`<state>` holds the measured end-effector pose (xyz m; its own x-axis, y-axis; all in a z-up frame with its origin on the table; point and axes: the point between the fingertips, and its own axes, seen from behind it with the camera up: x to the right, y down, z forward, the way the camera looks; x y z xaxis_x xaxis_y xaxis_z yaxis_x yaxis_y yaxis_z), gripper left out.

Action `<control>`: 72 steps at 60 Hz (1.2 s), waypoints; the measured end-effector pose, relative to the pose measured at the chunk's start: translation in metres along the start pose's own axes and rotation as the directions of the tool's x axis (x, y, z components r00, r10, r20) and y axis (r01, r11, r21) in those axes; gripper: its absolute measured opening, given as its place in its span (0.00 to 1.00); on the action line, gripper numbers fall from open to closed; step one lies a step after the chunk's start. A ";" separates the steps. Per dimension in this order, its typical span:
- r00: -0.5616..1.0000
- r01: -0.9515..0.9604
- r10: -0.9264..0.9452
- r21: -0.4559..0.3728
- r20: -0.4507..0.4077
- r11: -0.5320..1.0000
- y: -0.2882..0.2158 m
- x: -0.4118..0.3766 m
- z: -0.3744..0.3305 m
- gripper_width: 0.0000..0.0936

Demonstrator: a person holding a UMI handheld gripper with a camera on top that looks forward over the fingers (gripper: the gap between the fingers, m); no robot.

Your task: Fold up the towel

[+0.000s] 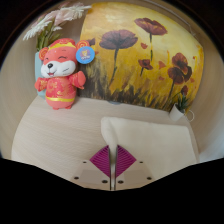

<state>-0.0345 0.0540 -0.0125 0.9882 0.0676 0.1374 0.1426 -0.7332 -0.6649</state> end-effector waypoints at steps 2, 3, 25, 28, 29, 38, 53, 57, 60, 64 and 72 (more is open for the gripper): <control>1.000 -0.002 0.002 -0.010 0.010 1.000 -0.001 0.000 -0.002 0.04; 1.000 -0.001 0.001 -0.012 0.015 1.000 -0.003 -0.001 -0.005 0.04; 0.990 0.007 0.015 0.155 -0.141 0.988 -0.077 0.196 -0.092 0.04; 0.990 -0.015 0.034 0.142 -0.137 0.990 -0.065 0.220 -0.088 0.07; 0.990 -0.022 0.040 0.135 -0.135 0.991 -0.060 0.228 -0.085 0.08; 0.992 -0.047 0.053 0.059 -0.113 0.997 -0.014 0.262 -0.061 0.35; 0.996 0.004 0.003 0.083 -0.092 0.996 -0.016 0.255 -0.076 0.54; 0.998 -0.004 0.012 0.118 -0.069 0.993 -0.029 0.243 -0.094 0.58; 0.999 -0.010 0.018 0.152 -0.050 0.988 -0.042 0.233 -0.111 0.63; 0.999 -0.015 0.022 0.191 -0.035 0.981 -0.059 0.220 -0.137 0.67; 0.999 -0.050 0.047 0.270 0.016 0.961 -0.086 0.186 -0.196 0.71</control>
<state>0.1261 -0.0032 0.2138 0.9946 0.0437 0.0942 0.1031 -0.5253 -0.8447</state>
